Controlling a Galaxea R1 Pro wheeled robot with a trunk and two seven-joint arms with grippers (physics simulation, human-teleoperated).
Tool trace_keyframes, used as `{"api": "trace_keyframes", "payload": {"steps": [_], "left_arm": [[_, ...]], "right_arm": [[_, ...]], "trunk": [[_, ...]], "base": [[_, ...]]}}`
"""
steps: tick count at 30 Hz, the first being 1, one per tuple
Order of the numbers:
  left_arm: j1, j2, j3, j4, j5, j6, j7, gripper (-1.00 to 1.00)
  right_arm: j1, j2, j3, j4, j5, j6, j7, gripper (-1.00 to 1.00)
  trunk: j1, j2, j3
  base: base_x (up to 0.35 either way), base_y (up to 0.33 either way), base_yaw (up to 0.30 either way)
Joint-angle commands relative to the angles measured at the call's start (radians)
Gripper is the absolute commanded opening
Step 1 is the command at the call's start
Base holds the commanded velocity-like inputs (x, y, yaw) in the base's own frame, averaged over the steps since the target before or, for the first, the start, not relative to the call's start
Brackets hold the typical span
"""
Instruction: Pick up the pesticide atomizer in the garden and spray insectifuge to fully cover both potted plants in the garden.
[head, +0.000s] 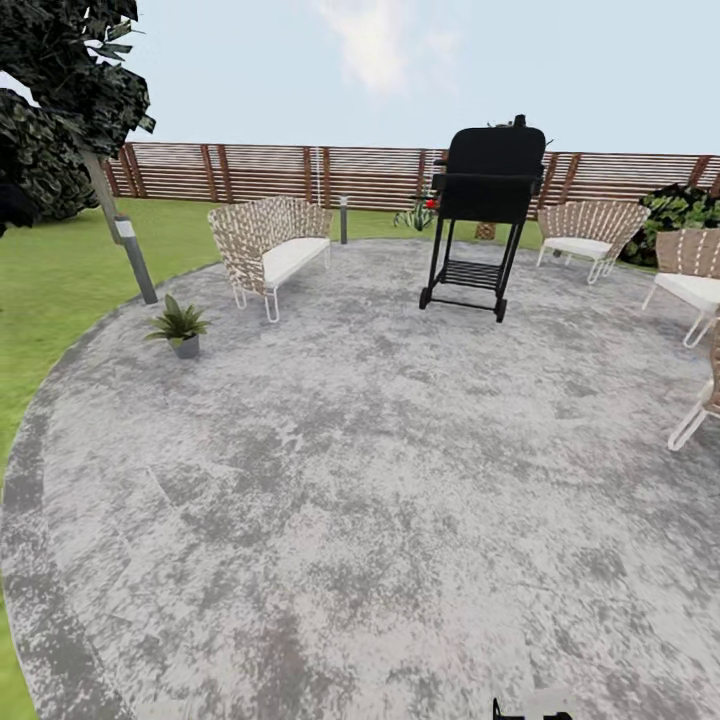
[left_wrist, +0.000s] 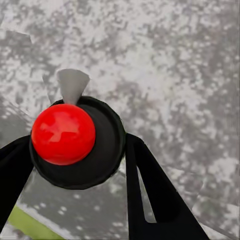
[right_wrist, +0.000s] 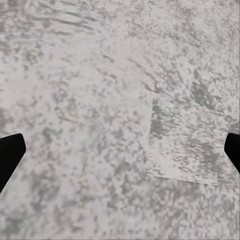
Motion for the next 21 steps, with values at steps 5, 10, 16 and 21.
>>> {"api": "trace_keyframes", "payload": {"steps": [5,10,16,21], "left_arm": [[-0.001,0.0,0.002,0.001,0.006,-0.003,-0.007,-1.0],[-0.001,0.0,0.002,0.001,0.006,-0.003,-0.007,-1.0],[-0.001,0.0,0.002,0.001,0.006,-0.003,-0.007,-1.0],[-0.001,0.0,0.002,0.001,0.006,-0.003,-0.007,-1.0]], "right_arm": [[0.0,0.0,-0.006,0.001,0.011,-0.003,-0.005,1.0],[-0.001,0.0,-0.006,0.001,0.011,-0.003,-0.005,1.0],[-0.001,0.0,-0.006,0.001,0.011,-0.003,-0.005,1.0],[0.0,0.0,-0.006,0.001,0.011,-0.003,-0.005,1.0]], "trunk": [[0.0,0.0,-0.001],[0.0,0.0,-0.001],[0.0,0.0,-0.001],[0.0,0.0,-0.001]], "base": [[0.338,0.0,0.155],[0.338,0.0,0.012],[0.338,0.0,0.001],[0.338,0.0,0.0]]}}
